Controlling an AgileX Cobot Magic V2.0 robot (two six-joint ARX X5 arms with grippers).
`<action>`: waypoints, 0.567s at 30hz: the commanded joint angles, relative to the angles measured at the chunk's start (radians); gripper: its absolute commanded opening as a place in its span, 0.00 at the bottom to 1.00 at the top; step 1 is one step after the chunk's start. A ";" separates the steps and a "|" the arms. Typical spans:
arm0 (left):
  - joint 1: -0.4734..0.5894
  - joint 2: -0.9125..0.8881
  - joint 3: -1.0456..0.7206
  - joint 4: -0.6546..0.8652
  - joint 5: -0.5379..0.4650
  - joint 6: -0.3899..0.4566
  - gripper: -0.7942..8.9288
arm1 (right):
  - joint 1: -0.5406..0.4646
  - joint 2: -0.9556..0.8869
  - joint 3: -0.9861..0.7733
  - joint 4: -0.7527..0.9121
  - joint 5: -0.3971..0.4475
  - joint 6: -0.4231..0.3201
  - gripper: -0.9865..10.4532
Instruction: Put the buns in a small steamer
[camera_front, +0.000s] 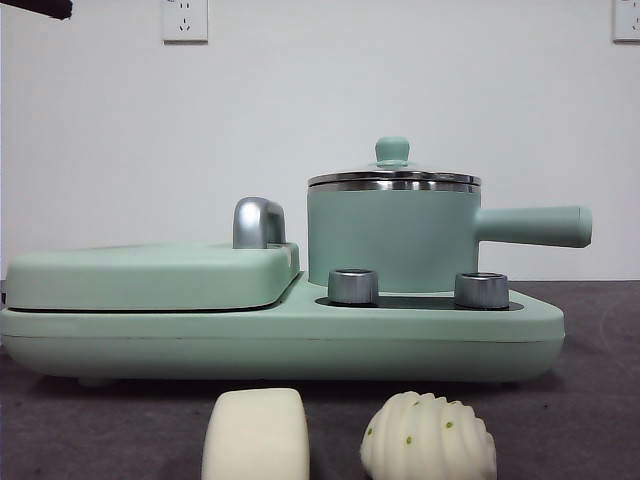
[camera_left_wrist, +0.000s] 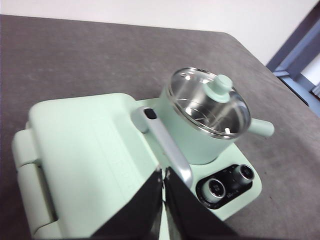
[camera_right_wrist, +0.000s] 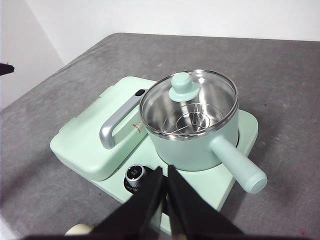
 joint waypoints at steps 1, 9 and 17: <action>-0.008 0.003 0.022 0.025 0.006 0.014 0.09 | 0.002 0.003 0.018 -0.004 -0.003 -0.012 0.10; -0.010 0.004 0.022 0.068 0.004 0.011 0.49 | 0.002 0.003 0.018 -0.016 -0.001 -0.010 0.41; -0.016 0.005 0.023 0.095 0.005 -0.072 0.62 | 0.002 0.003 0.018 -0.016 -0.002 -0.010 0.47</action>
